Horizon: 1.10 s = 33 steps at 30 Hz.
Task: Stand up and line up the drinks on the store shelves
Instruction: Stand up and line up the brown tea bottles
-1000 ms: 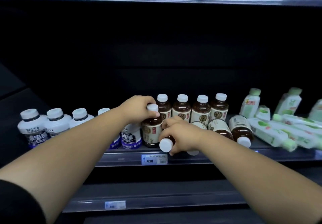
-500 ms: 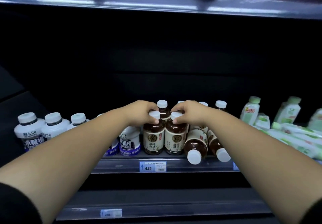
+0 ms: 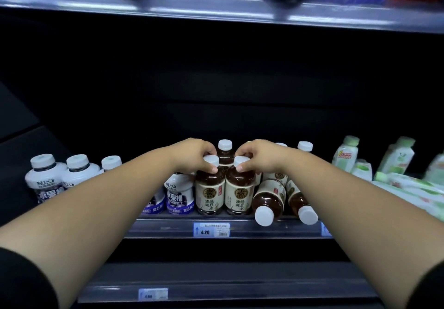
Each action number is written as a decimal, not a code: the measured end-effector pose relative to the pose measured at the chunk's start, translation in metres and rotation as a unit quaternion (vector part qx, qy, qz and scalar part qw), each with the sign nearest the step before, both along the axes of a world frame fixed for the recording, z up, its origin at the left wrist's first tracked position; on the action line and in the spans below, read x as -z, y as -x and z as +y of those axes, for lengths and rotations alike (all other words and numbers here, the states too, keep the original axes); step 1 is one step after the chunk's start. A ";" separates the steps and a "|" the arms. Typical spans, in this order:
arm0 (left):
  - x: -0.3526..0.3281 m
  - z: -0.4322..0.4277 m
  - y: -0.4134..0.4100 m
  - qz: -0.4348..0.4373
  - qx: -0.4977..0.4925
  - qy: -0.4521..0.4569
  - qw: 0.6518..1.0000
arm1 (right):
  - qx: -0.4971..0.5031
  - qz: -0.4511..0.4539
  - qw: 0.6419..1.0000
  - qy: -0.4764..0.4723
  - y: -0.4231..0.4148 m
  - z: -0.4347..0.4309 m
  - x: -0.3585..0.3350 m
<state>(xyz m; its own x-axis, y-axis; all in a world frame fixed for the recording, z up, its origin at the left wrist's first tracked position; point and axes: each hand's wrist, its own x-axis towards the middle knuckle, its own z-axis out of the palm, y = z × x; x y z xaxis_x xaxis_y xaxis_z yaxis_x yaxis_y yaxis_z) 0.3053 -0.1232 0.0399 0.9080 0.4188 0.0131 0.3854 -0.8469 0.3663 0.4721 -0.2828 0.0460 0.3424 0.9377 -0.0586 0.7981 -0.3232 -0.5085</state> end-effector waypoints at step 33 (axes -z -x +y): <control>0.013 -0.057 -0.044 -0.037 -0.009 -0.021 0.999 | 0.004 -0.015 0.995 -0.099 -0.022 -0.083 0.028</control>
